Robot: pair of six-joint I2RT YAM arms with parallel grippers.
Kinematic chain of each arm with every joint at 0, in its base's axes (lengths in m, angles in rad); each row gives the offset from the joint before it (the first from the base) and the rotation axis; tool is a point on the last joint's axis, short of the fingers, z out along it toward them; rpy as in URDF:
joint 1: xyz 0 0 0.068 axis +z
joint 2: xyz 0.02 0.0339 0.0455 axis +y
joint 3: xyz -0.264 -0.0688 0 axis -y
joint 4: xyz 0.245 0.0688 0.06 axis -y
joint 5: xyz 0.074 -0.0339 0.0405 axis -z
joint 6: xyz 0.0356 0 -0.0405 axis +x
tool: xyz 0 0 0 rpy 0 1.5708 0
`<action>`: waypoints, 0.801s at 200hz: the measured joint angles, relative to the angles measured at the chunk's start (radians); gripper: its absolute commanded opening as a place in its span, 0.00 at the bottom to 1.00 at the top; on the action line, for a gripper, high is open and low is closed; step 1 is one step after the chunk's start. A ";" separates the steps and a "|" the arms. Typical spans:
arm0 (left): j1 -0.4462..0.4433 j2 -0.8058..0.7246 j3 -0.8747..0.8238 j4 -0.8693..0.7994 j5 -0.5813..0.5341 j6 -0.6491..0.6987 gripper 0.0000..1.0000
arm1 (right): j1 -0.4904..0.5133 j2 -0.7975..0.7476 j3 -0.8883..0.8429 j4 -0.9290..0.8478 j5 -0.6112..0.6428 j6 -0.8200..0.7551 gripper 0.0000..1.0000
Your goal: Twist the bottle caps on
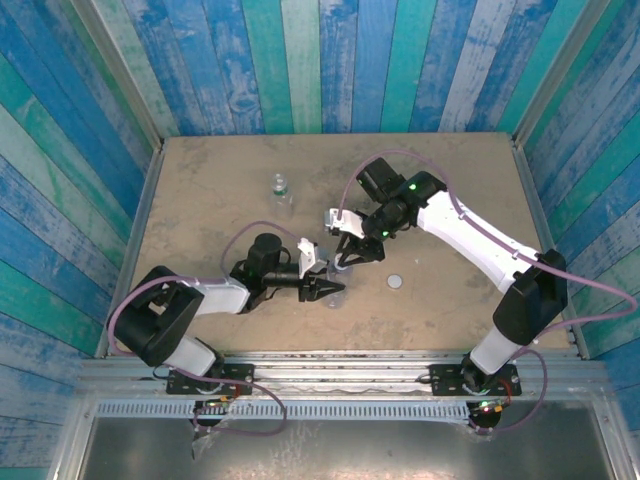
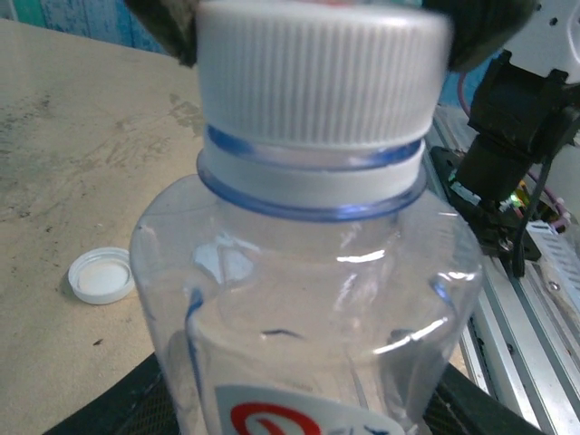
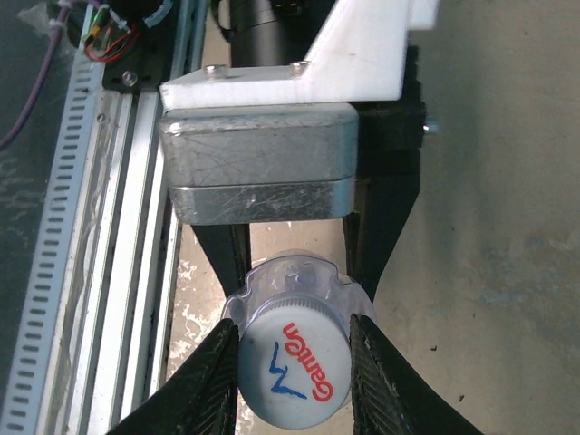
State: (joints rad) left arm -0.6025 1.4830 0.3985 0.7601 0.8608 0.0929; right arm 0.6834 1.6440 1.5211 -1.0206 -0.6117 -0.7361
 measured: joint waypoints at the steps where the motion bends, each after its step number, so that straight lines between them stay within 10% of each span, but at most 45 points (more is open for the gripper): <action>1: 0.000 0.000 0.000 0.002 -0.002 -0.001 0.52 | 0.000 0.000 0.000 0.001 0.002 0.002 0.27; 115: -0.003 0.000 0.001 0.076 -0.219 -0.126 0.51 | 0.101 -0.151 -0.211 0.417 0.376 0.751 0.28; 160: -0.003 0.000 0.019 0.092 -0.216 -0.127 0.52 | 0.106 -0.203 -0.262 0.472 0.399 0.781 0.54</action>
State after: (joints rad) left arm -0.6056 1.4830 0.4179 0.8524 0.6445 -0.0338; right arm 0.7895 1.4410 1.2591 -0.5488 -0.2131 0.0452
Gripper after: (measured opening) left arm 0.518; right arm 0.466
